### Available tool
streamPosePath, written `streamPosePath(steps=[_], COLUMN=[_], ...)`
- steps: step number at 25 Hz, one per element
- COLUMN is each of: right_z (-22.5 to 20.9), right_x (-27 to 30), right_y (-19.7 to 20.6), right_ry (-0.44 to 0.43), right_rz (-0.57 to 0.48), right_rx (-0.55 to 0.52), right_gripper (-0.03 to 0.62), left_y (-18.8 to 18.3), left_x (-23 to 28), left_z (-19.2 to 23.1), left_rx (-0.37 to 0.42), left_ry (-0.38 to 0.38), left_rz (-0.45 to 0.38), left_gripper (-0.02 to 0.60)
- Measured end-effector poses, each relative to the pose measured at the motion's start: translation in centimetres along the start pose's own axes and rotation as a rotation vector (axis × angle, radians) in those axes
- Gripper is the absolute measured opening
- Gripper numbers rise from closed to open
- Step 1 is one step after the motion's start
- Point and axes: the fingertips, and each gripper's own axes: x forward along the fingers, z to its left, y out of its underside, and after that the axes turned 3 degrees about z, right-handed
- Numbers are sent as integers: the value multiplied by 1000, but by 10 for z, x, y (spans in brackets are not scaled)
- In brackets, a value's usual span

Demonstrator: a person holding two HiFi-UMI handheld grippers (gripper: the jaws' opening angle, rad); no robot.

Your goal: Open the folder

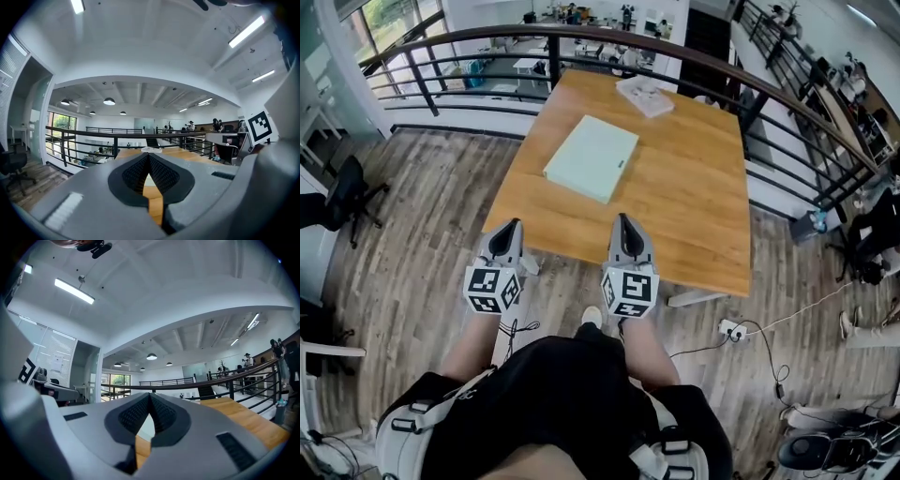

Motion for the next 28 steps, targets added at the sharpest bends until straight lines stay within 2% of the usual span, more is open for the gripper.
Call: streamPosePath(steps=[6,12,28], right_z=[-35,-56,-74], right_x=[66,117,165], right_y=[7,15,30], right_ry=[-28,-42,81], right_rz=[30,67,105], right_rx=[21,41,119], right_gripper=[6,6,6], left_y=[-12,-22,-25], left_x=[72,117,191], left_z=[7,17,57], left_rx=[13,34,87], left_ry=[-16,-34,87], left_rz=[27,43,90], left_gripper=[3,3,3])
